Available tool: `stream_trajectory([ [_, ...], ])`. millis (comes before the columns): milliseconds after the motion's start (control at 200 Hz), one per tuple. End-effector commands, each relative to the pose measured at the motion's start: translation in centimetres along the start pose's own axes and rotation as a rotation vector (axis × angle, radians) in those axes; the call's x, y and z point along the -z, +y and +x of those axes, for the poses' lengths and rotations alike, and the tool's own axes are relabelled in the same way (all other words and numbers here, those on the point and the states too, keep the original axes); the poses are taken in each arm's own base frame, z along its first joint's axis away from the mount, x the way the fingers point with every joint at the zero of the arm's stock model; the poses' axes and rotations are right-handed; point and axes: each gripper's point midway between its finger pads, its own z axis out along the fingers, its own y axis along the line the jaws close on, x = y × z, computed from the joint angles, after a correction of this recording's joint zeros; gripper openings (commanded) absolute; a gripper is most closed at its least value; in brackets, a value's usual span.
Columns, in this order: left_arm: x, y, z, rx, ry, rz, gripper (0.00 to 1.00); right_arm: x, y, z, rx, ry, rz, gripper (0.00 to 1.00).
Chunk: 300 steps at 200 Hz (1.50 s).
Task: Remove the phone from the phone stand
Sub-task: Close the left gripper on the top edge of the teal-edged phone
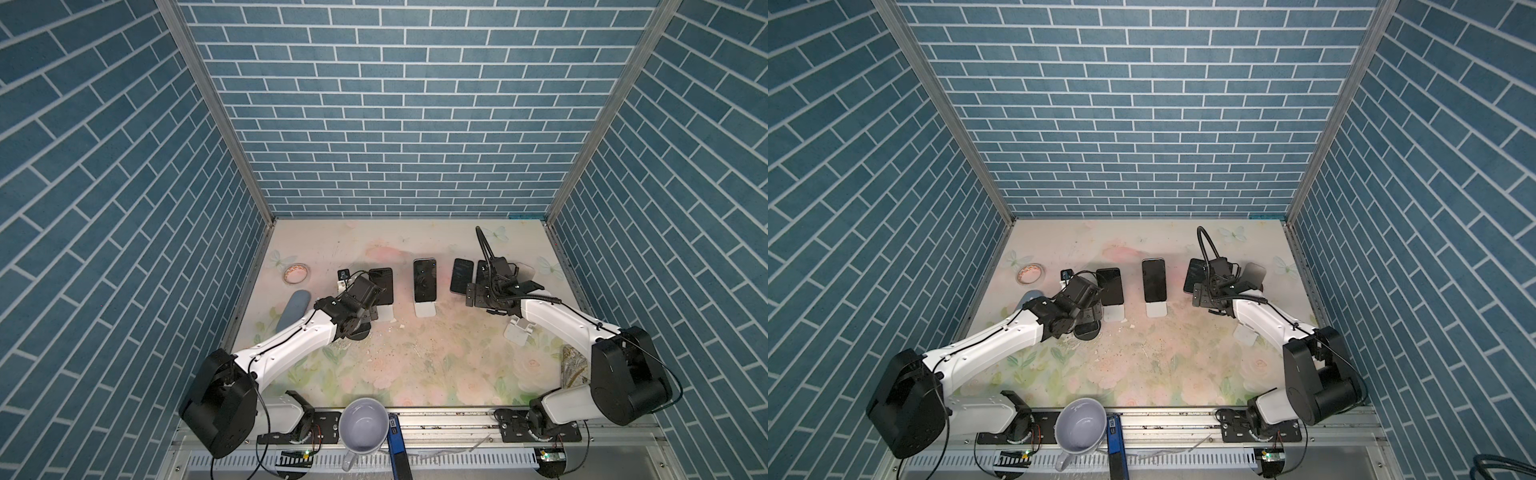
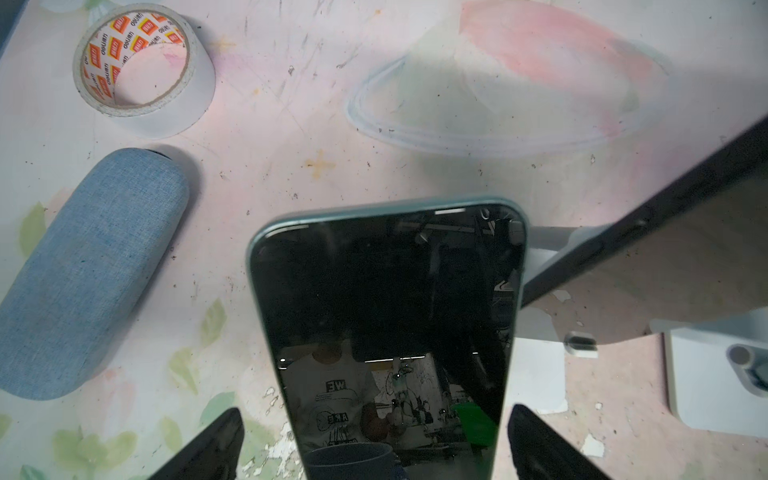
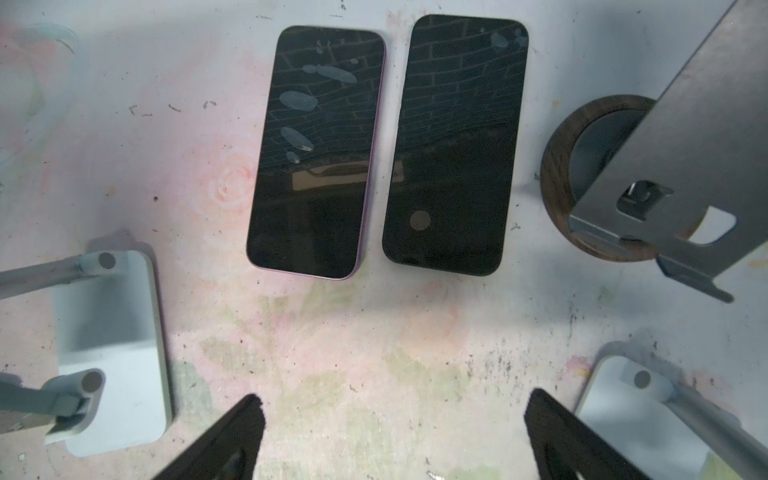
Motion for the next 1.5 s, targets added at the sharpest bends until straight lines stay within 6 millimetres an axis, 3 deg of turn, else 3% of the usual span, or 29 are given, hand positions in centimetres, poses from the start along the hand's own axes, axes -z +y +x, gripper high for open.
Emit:
stream_trajectory([
  [0,-0.1,-0.6,-1.0,0.003,-0.015,0.015,1.00,0.2,0.4,-0.9,-0.007,-0.013,0.002,0.99],
  [525,-1.7,-0.3,-0.1,0.000,0.001,0.001,0.90,0.0,0.2,-0.5,-0.002,0.000,0.013,0.99],
  [870,-1.6,0.3,0.2,-0.003,0.000,-0.015,0.72,0.3,-0.2,-0.2,-0.007,0.001,0.017,0.99],
  [1045,-0.4,0.8,-0.7,-0.011,-0.031,-0.023,0.65,0.6,-0.1,-0.2,-0.010,-0.003,0.012,0.99],
  [1250,2.4,1.2,-2.8,-0.030,-0.104,-0.015,0.64,0.6,-0.1,-0.2,-0.011,-0.005,0.009,0.99],
  [1496,5.3,0.3,-3.9,-0.036,-0.158,0.046,0.61,0.6,0.1,-0.6,-0.012,-0.009,0.006,0.99],
])
